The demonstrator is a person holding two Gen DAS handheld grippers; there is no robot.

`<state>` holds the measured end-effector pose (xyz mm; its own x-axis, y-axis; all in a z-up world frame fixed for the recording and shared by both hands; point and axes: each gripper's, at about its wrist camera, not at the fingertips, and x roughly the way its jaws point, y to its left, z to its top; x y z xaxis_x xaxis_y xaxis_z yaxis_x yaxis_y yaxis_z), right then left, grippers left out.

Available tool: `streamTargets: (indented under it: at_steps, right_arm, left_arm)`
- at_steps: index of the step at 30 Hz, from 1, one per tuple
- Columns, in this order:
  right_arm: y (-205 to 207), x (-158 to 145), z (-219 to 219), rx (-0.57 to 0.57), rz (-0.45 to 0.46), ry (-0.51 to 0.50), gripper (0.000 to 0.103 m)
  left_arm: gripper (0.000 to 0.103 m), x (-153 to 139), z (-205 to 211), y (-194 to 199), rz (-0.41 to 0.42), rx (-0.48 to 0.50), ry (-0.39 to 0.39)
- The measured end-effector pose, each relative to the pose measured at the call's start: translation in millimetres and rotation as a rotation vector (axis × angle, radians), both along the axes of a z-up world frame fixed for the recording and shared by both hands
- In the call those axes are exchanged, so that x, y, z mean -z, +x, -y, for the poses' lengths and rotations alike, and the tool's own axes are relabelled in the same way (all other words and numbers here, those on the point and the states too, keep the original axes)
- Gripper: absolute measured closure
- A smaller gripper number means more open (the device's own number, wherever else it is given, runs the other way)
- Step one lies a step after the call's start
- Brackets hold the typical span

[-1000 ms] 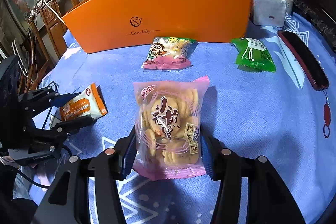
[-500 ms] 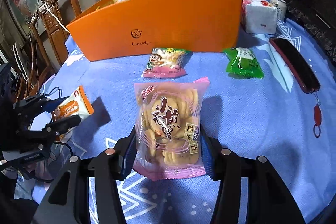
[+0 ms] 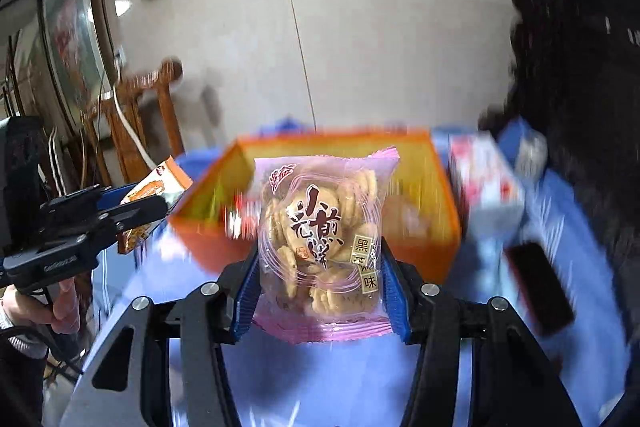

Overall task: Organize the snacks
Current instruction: 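Drop the pink bag in with the right tool while the left drops the orange bag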

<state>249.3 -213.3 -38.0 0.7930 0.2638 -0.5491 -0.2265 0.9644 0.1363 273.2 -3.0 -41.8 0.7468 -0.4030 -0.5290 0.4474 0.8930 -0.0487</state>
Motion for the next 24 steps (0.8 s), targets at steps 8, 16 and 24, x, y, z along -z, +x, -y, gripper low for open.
streamTargets:
  at_steps: [8, 16, 24]
  right_arm:
    - [69, -43, 1, -0.007, 0.080, -0.006, 0.050]
    - [110, -42, -14, 0.006, 0.077, -0.021, 0.049]
    - [139, -21, -21, 0.036, 0.036, -0.007, 0.036]
  left_arm:
    - [0.061, -45, 9, 62, 0.057, -0.077, 0.000]
    - [0.061, -27, 11, 122, -0.019, -0.203, 0.023]
    - [0.030, -3, 8, 149, -0.054, -0.354, 0.090]
